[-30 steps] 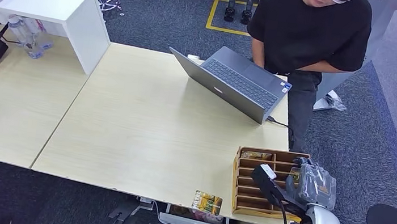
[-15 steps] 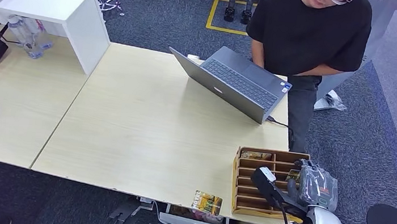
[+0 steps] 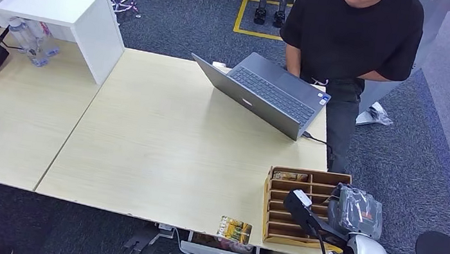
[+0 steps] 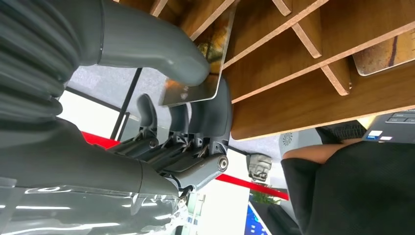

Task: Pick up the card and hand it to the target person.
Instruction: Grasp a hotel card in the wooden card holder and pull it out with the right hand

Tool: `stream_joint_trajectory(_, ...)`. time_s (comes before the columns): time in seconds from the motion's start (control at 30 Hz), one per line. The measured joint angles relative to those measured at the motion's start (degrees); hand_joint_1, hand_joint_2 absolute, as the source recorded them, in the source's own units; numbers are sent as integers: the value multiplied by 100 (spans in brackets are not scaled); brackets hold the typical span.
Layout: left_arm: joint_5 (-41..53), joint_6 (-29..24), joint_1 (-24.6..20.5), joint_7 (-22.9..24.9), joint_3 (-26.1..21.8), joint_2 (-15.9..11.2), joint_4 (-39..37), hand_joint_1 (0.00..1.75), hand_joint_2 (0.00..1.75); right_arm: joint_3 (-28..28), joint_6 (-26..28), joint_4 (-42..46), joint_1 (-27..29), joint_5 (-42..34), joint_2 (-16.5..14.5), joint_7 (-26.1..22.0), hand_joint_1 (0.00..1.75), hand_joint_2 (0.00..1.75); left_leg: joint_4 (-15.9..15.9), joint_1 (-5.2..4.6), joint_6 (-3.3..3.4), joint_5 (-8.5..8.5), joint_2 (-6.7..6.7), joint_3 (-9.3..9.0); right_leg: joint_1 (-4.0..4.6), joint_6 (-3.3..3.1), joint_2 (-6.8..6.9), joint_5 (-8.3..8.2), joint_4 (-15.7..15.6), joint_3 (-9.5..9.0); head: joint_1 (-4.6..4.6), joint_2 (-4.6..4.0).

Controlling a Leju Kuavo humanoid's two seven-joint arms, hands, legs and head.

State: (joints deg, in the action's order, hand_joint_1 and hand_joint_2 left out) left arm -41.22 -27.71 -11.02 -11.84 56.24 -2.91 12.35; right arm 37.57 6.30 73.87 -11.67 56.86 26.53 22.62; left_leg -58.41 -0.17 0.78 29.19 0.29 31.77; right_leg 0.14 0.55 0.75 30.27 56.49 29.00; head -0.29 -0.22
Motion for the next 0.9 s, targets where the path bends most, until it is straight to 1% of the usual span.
stream_joint_trajectory(0.2,0,0,0,7,0,0,0,0,0,0,-11,34,1,9,0,-1,141,175,0,0,0,0,0,0,0,0,0,0,0,0,-1,0)
stream_joint_trajectory(0.37,0,0,0,8,0,0,0,0,0,0,-16,36,1,10,1,-2,144,175,0,0,0,0,0,0,0,0,0,0,0,0,-1,0)
stream_joint_trajectory(0.47,0,0,1,8,0,0,0,0,0,0,-16,36,1,10,2,-2,152,175,0,0,0,0,0,0,0,0,0,0,0,0,-1,0)
stream_joint_trajectory(0.67,6,2,1,14,0,0,0,0,0,0,-18,49,1,23,3,-2,160,175,0,0,0,0,0,0,0,0,0,0,0,-1,-1,0)
stream_joint_trajectory(0.77,14,6,2,16,0,0,0,0,0,-3,-19,129,1,69,33,-2,164,175,0,0,0,0,-1,0,0,0,1,0,0,-1,-1,0)
stream_joint_trajectory(0.9,84,45,5,40,0,0,0,0,0,-10,-107,371,-2,243,129,-2,164,175,0,-1,0,0,-2,1,0,0,2,0,0,-1,-1,0)
